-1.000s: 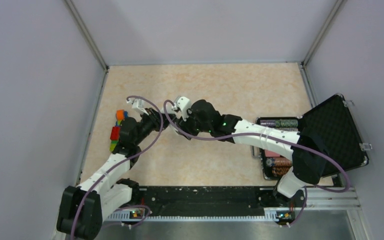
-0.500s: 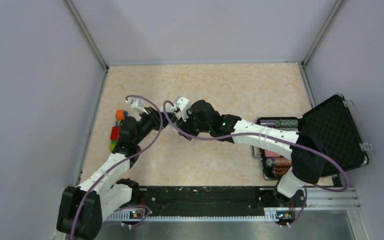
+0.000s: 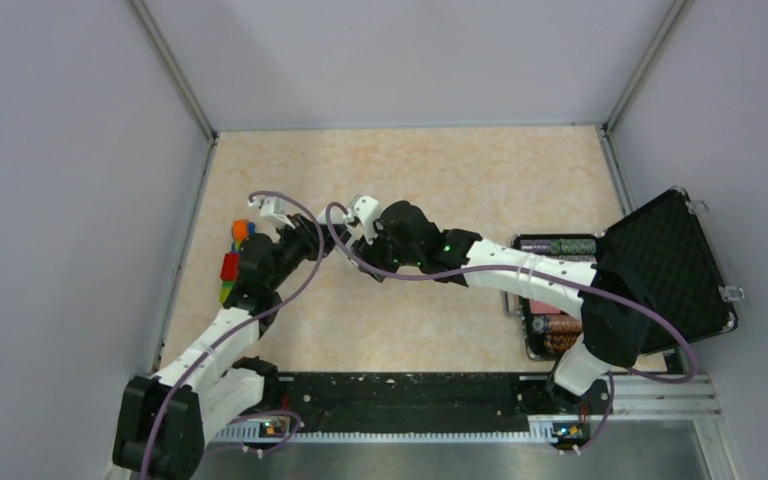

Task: Load the batteries into the remote control

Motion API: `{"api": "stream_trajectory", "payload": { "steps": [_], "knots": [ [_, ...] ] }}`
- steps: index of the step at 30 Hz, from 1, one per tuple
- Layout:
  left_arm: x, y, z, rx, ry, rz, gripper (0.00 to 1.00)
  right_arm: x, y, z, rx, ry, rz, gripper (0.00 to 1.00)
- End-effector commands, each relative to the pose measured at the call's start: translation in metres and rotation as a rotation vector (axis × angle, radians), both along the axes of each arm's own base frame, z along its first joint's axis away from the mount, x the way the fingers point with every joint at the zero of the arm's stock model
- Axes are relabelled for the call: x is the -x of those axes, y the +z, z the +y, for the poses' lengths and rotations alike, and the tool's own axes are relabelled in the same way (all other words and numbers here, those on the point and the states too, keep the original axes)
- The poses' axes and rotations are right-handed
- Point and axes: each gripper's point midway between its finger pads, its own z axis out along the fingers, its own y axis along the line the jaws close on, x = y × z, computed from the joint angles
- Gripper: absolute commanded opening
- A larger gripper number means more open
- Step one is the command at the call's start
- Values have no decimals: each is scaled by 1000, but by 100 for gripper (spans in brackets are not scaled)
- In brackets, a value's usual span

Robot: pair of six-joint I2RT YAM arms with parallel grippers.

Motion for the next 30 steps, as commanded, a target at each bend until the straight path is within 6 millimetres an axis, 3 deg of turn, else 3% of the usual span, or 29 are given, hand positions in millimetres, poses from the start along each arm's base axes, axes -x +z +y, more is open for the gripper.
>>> {"api": "stream_trajectory", "payload": {
  "steps": [1,15,30],
  "knots": [
    [-4,36,-1,15,3,-111,0,-1,10,10,-23,7,-19,38],
    [3,38,-10,19,-66,-136,0,-6,15,15,-35,11,-31,38],
    [-5,32,2,-3,18,-108,0,-5,16,13,-39,18,-33,38]
  ]
}}
